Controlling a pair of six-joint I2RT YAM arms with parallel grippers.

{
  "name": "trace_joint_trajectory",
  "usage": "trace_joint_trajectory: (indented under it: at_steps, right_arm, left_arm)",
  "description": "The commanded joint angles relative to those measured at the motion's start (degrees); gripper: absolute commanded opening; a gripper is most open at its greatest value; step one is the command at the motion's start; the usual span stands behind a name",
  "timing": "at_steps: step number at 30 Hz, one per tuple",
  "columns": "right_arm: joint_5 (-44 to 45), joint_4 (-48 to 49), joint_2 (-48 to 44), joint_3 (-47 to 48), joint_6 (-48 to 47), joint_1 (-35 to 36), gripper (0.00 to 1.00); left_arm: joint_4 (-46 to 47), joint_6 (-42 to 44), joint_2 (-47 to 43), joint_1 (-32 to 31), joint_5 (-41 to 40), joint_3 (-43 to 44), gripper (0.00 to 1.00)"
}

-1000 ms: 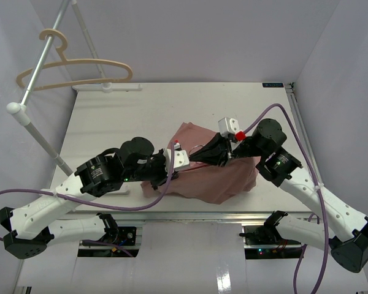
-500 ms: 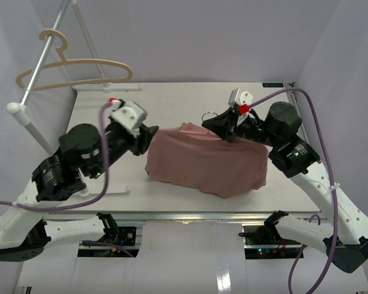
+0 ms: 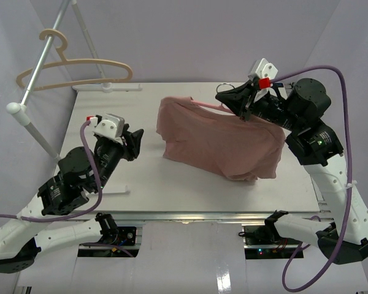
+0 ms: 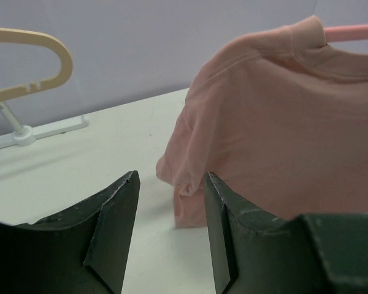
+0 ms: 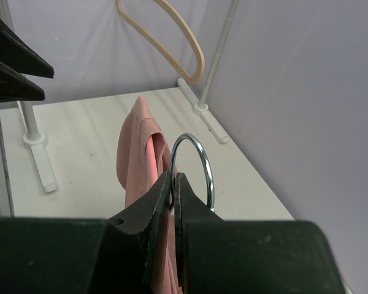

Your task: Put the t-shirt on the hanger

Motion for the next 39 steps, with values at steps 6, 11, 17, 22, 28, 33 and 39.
trace_joint_trajectory:
  at_steps: [6,11,17,22,28,33,39]
  right_arm:
    - [-5.5,-4.0,-2.3,9.7,0.5,-0.9,0.08]
    - [-10.0,-5.5,-6.8,8.1,-0.1,-0.8,0.08]
    - [-13.6,-6.1,-8.3,9.9,2.5,-0.9,0.08]
    - [-15.9,-6.8,-8.5,11.3,4.3,-0.9,0.08]
    - [-17.2,-6.8,-8.2,11.6,5.0,-0.8,0.08]
    - [-17.6,-6.8,-8.6,11.2,5.2,-0.8,0.08]
    - [-14.0,-8.7,-8.8,8.0,2.9,-0.9,0.08]
  left_arm:
    - [7.2,1.2,1.0,-0.2,1.4,-4.9,0.55]
    - [3.9,4.1,-3.9,-0.2,12.0,-5.7,0.49]
    - [1.0,7.7,-9.8,-0.2,25.7,-5.9,0.54]
    - [-1.5,9.3,-9.8,-0.2,33.6,-6.6,0.54]
    - [-1.9,11.6,-7.9,-0.2,44.5,-8.4,0.55]
    - [-1.2,12.6,-4.2,-0.2,40.6,-7.4,0.08]
    - [3.1,10.0,-5.2,-0.2,28.5,-4.2,0.0]
